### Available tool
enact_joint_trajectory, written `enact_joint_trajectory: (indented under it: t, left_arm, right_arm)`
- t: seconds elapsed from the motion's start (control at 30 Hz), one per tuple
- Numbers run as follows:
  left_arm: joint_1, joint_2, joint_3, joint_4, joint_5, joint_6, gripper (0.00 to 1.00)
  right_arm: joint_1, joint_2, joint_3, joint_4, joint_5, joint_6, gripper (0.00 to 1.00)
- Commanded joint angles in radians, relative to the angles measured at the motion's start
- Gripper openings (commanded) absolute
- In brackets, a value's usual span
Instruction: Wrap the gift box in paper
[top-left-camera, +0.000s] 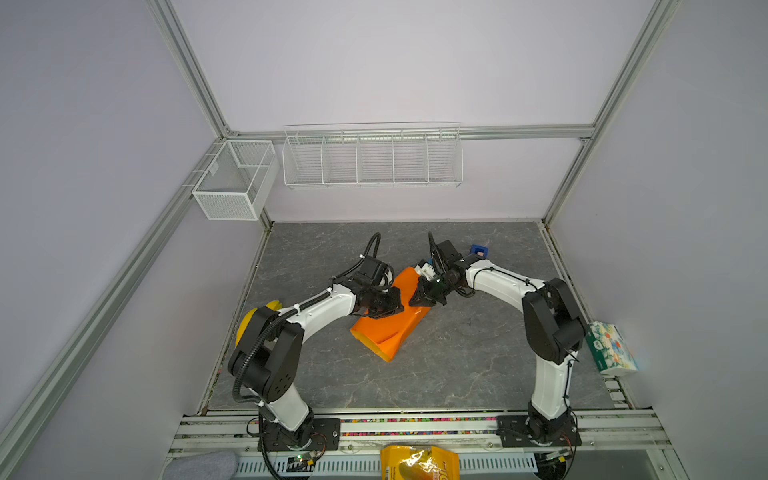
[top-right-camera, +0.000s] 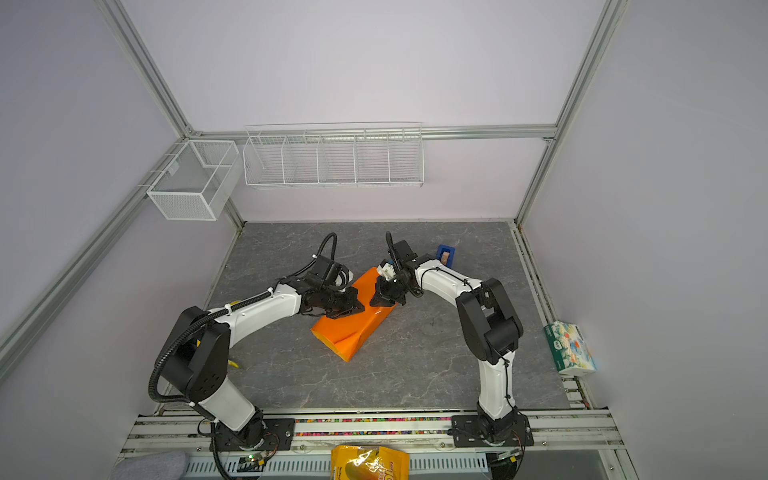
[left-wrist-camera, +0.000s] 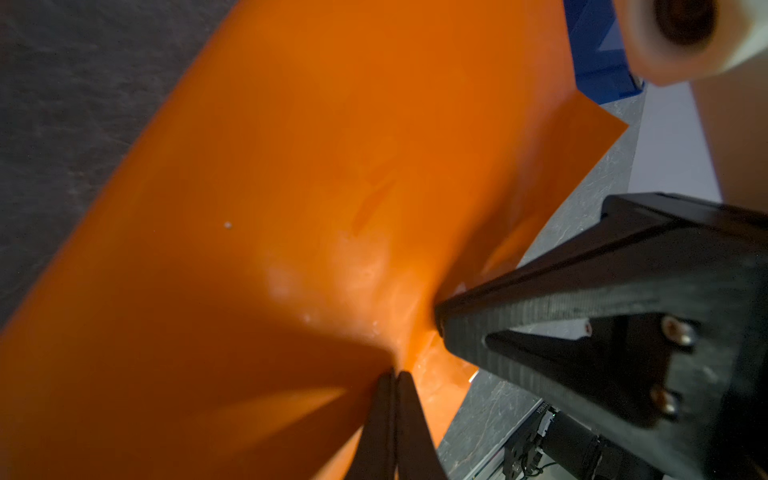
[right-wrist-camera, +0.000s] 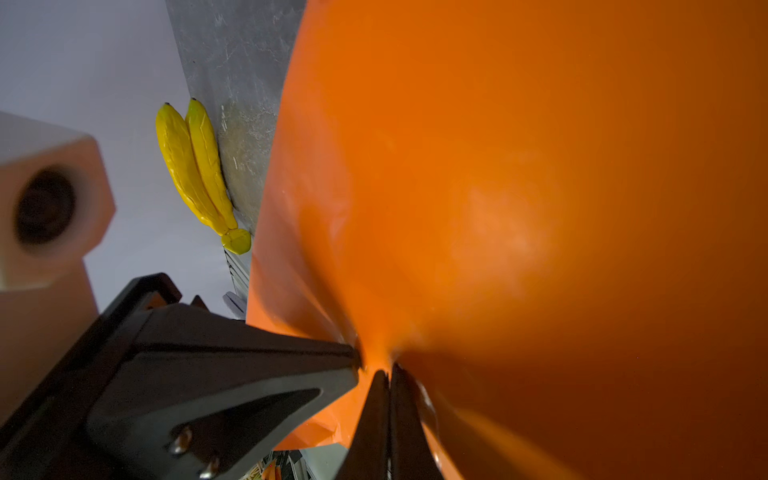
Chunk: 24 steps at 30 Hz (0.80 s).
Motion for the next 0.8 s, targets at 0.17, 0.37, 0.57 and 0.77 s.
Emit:
enact_joint_trajectory:
  t: [0.17, 0.37, 0.57, 0.77]
  left_arm:
    - [-0.007, 0.042, -0.064, -0.062, -0.036, -0.007, 0.00]
    - [-0.007, 0.049, -0.062, -0.064, -0.037, -0.004, 0.00]
    - [-0.007, 0.050, -0.060, -0.067, -0.037, -0.002, 0.00]
    - [-0.008, 0.054, -0.052, -0.075, -0.039, 0.002, 0.00]
  right_arm:
    - [-0.015, -0.012, 0.039, -0.064, 0.108, -0.027, 0.07]
    - [-0.007, -0.089, -0.040, -0.073, 0.056, -0.037, 0.07]
    - [-0.005, -0.194, -0.079, -0.117, 0.077, -0.054, 0.07]
    - [-0.004, -0.246, -0.150, -0.067, 0.082, -0.022, 0.07]
